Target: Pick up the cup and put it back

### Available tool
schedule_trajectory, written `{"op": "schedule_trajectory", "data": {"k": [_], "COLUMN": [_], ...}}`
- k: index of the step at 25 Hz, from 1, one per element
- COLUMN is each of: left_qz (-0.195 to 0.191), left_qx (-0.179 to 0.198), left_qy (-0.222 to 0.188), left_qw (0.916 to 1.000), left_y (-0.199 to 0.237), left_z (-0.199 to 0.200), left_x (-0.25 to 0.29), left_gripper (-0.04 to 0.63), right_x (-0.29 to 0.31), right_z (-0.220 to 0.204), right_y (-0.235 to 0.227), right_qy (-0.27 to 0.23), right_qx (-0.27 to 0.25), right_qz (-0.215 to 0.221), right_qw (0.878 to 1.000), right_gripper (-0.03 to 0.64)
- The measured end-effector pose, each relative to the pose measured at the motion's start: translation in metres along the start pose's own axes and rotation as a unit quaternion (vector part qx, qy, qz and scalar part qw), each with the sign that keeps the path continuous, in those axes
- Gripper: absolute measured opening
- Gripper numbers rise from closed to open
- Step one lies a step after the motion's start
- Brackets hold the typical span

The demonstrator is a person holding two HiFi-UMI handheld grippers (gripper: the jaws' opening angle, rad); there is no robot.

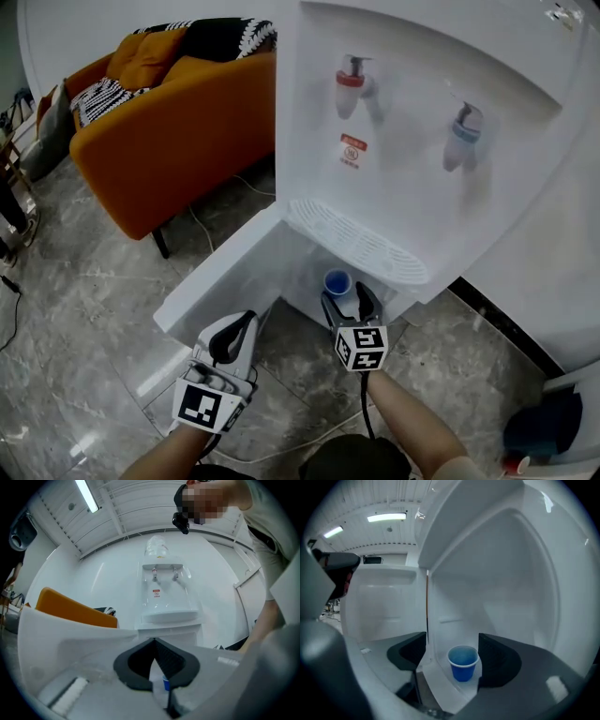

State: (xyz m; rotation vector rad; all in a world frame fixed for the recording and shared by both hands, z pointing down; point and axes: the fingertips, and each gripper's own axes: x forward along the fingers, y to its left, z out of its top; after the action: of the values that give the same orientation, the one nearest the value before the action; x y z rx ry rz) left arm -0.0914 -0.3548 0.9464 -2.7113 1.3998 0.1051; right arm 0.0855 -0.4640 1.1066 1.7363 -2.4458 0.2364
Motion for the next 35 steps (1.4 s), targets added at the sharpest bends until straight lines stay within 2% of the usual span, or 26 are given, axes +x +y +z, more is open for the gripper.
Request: {"op": "schedule_trajectory", "data": {"k": [5, 14, 18, 21, 25, 26, 30, 32, 35], "left_qz": [0.029, 0.02, 0.022, 0.032, 0.067, 0.068, 0.044, 0.036, 0.036], "left_qx": [-0.026, -0.008, -0.011, -0.02, -0.072, -0.075, -0.058, -0.063, -0.072], "left_qy": [0.009, 0.031, 0.051, 0.062, 0.092, 0.098, 0.124, 0.136, 0.14], "left_qw": [0.9992, 0.9993, 0.9984, 0.9974, 0.9909, 0.99, 0.9897, 0.988, 0.9868], "left_y": [0.012, 0.001, -0.001, 0.006, 0.016, 0.015, 0.002, -0.002, -0.002], "left_z": [-0.021, -0.06, -0.08, -0.096, -0.128, -0.134, -0.149, -0.154, -0.157], "left_x": [0.003, 0.022, 0.03, 0.038, 0.043, 0.043, 0.044, 0.045, 0.043], "left_gripper": [0.002, 0.002, 0.002, 0.002, 0.002, 0.002, 0.002, 0.002, 0.002], "right_x": [0.021, 0.044, 0.053, 0.056, 0.056, 0.056, 0.058, 0.059, 0.06], "right_z": [-0.034, -0.066, -0.078, -0.081, -0.081, -0.08, -0.081, -0.08, -0.08], "right_y": [-0.015, -0.031, -0.032, -0.029, -0.027, -0.027, -0.028, -0.025, -0.015], "right_qy": [0.028, 0.048, 0.062, 0.068, 0.064, 0.063, 0.069, 0.068, 0.069], "right_qx": [0.01, 0.028, 0.011, -0.007, -0.018, -0.019, -0.023, -0.024, -0.029], "right_qz": [-0.02, -0.033, -0.025, -0.026, -0.024, -0.023, -0.018, -0.008, 0.011], "right_qw": [0.999, 0.998, 0.998, 0.997, 0.997, 0.998, 0.997, 0.997, 0.997], "right_gripper": [0.367, 0.383, 0.383, 0.377, 0.368, 0.36, 0.334, 0.296, 0.285]}}
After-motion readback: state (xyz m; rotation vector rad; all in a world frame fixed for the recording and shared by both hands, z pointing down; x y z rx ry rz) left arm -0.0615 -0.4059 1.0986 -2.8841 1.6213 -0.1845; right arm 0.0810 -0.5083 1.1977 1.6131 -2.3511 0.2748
